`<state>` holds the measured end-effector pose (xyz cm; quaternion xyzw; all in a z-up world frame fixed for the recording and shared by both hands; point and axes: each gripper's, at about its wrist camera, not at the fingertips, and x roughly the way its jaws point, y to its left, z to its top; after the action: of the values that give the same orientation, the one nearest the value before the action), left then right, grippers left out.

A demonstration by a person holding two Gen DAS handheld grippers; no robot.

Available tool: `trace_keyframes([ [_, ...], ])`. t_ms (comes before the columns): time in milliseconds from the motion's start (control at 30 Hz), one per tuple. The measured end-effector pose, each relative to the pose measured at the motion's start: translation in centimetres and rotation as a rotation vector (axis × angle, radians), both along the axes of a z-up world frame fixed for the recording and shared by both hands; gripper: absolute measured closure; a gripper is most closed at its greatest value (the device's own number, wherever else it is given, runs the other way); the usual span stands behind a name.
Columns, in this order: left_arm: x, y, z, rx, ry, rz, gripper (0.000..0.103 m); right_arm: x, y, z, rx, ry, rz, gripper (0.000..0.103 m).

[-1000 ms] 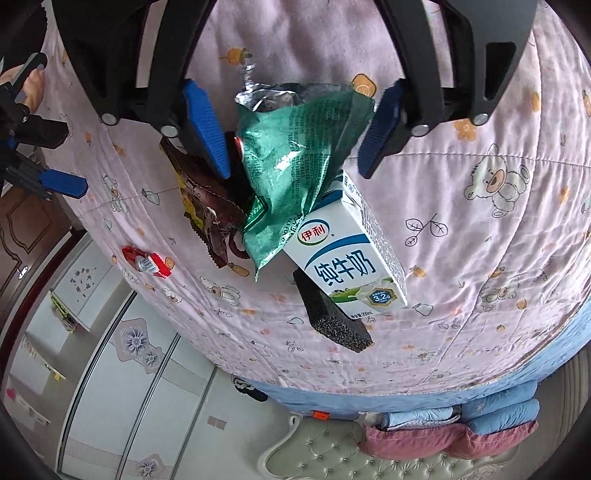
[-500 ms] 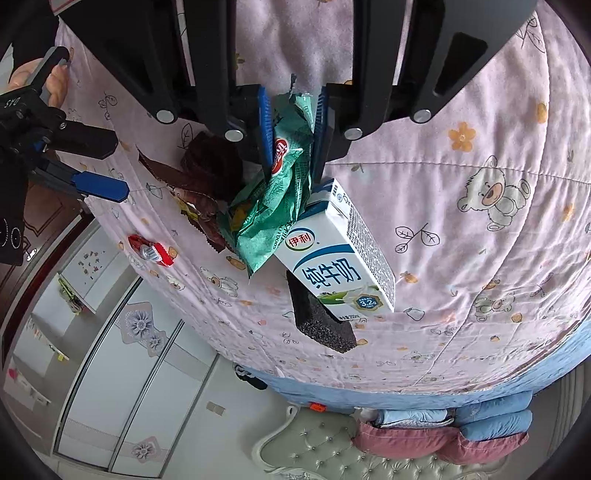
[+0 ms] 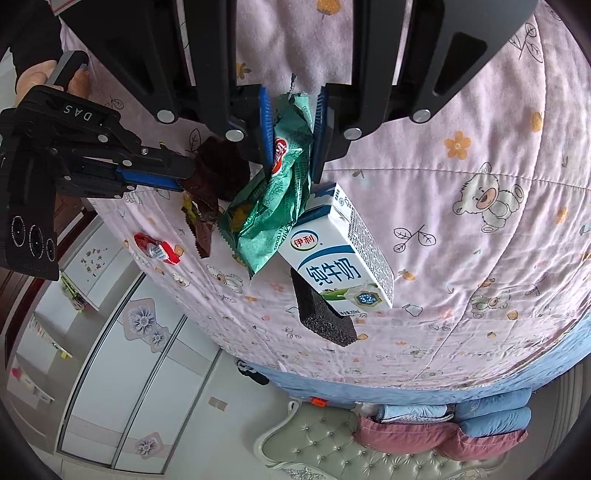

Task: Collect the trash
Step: 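Grasp the green chip bag with the left tool while the right tool grasps the brown snack bag, then carry the green chip bag and brown snack bag over the yellow bin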

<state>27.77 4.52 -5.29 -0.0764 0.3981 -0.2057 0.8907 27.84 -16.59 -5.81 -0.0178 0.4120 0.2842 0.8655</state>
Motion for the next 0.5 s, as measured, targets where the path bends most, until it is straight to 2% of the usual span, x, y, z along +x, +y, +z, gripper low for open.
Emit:
trace_keyframes([
  [200, -1.7, 0.7, 0.7, -0.016, -0.014, 0.051, 0.085, -2.0, -2.0, 0.9, 0.038, -0.04, -0.017, 0.096],
  [333, -3.6, -0.3, 2.0, -0.025, -0.032, 0.026, 0.085, -3.7, -4.2, 2.1, 0.085, -0.055, -0.031, 0.096],
  [500, -5.6, -3.9, 3.3, 0.015, -0.038, -0.035, 0.084, -6.3, -7.9, 3.4, 0.117, -0.084, -0.063, 0.096],
])
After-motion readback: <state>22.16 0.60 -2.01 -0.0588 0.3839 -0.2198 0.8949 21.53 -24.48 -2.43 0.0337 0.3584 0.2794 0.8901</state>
